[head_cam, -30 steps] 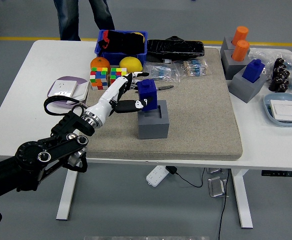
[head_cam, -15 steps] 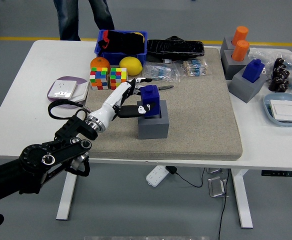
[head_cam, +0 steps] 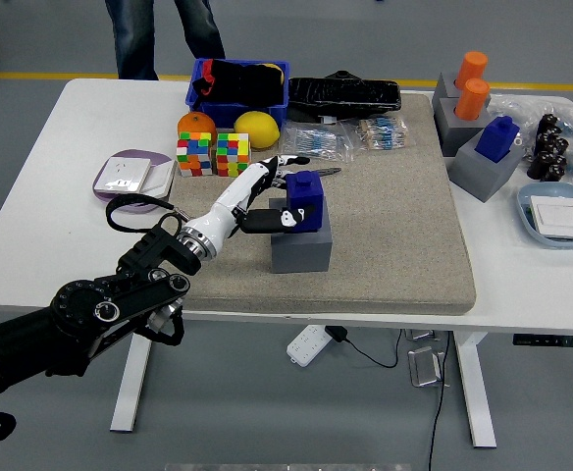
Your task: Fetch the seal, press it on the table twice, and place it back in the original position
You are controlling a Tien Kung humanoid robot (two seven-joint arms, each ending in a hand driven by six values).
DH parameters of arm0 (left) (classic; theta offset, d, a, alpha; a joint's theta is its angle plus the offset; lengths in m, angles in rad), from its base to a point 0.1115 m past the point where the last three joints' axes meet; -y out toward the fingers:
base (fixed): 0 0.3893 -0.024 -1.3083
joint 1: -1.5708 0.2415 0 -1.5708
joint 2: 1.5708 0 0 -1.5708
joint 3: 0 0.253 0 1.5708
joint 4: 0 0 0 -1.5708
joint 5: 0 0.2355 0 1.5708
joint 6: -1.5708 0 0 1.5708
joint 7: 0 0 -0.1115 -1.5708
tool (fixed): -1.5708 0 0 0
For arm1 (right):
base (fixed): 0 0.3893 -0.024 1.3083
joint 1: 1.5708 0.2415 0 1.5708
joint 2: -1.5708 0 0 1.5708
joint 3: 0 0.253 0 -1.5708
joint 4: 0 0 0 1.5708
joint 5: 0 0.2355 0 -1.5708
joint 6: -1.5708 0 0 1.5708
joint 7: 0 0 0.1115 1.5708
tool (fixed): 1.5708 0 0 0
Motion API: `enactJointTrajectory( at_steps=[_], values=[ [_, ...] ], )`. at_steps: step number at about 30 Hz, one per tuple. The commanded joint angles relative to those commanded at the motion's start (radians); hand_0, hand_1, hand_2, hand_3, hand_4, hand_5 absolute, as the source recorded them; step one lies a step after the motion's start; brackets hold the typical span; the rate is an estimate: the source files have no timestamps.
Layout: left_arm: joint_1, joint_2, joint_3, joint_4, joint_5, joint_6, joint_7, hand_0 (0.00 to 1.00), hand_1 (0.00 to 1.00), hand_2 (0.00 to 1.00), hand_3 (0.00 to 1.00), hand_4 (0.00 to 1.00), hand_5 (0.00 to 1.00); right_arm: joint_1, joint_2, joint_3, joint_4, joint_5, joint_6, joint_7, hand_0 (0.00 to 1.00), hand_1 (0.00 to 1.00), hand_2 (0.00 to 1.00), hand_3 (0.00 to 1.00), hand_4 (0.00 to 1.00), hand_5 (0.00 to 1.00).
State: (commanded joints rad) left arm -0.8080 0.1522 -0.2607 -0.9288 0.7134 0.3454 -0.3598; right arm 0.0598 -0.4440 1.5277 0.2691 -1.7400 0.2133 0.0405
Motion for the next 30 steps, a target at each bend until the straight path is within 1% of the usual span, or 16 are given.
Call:
enactJointTrajectory(
  at_steps=[6,12,25,30],
  values=[
    [-0.018,-0.002,0.024,0.021,0.003,-0.003,0.002,0.856,0.535,0.458,0.848,0.529,0.002,0.0,-0.001,-0.001,0.001,0.001,0.0,0.001,0.795,0.698,0.677,0.64,0.785,0.53],
    [-0.032,0.003,0.042,0.038,0.002,-0.012,0.006,0.857,0.536,0.458,0.848,0.531,0.002,0.001,-0.001,0.001,0.001,0.001,0.0,0.002,0.795,0.698,0.677,0.64,0.785,0.531],
    [-0.039,0.016,0.054,0.028,0.002,-0.022,0.011,0.858,0.535,0.458,0.847,0.533,0.002,-0.001,-0.002,0.008,0.003,0.0,-0.001,0.003,0.795,0.698,0.676,0.64,0.786,0.53],
    [-0.045,0.026,0.05,0.015,0.009,-0.026,0.015,0.858,0.535,0.458,0.847,0.533,0.002,-0.002,-0.002,0.009,0.003,-0.002,-0.001,0.004,0.795,0.698,0.676,0.64,0.786,0.53]
  ],
)
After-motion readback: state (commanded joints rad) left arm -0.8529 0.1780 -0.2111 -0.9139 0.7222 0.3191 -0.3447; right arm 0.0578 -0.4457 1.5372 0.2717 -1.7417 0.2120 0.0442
